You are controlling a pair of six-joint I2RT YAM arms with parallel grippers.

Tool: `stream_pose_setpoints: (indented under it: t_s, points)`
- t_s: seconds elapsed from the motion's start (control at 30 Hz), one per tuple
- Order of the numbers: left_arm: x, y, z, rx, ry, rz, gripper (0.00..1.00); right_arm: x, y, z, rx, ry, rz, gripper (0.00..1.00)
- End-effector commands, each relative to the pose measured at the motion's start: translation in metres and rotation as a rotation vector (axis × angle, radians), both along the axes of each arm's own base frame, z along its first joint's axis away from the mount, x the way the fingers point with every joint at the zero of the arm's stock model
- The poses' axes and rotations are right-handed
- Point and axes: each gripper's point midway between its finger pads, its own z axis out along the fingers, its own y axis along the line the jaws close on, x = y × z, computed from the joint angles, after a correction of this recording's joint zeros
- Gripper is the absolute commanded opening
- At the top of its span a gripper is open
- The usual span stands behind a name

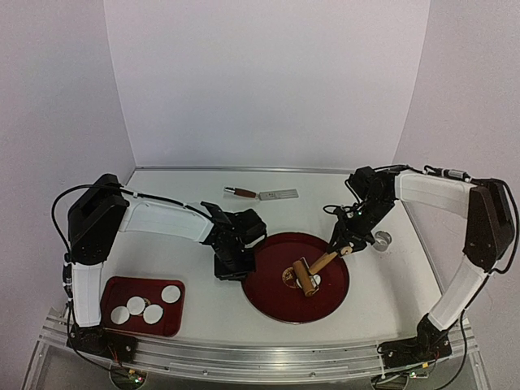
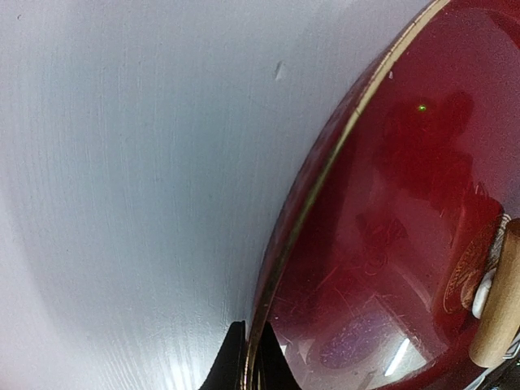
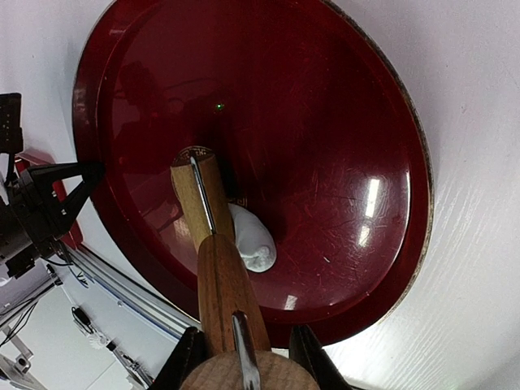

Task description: Roll out the dumpling wrappers from the dough

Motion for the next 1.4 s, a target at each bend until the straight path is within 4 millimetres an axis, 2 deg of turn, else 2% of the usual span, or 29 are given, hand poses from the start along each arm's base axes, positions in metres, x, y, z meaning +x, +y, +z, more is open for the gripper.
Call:
stream_pose_setpoints:
  t_s: [0.0, 0.2, 0.37, 0.7, 0.97, 1.37]
  points:
    - [0.001, 0.04, -0.014, 0.144, -0.001, 0.027, 0.0, -0.019, -0.128, -0.07, -0.679, 0.052, 0.043, 0.0]
    - [0.004, 0.042, -0.014, 0.14, -0.002, 0.033, 0.0, -0.019, -0.132, -0.077, -0.665, 0.079, 0.024, 0.0]
    - [0.009, 0.046, -0.013, 0.135, -0.006, 0.043, 0.0, -0.018, -0.124, -0.087, -0.628, 0.103, 0.022, 0.0]
    - [0.017, 0.044, -0.01, 0.115, -0.014, 0.043, 0.0, -0.017, -0.121, -0.104, -0.621, 0.129, 0.022, 0.0]
    - [0.021, 0.048, -0.011, 0.11, -0.014, 0.048, 0.0, -0.012, -0.118, -0.104, -0.609, 0.115, 0.014, 0.0]
    - [0.029, 0.04, -0.01, 0.077, -0.024, 0.031, 0.0, -0.004, -0.098, -0.106, -0.51, 0.103, -0.002, 0.0]
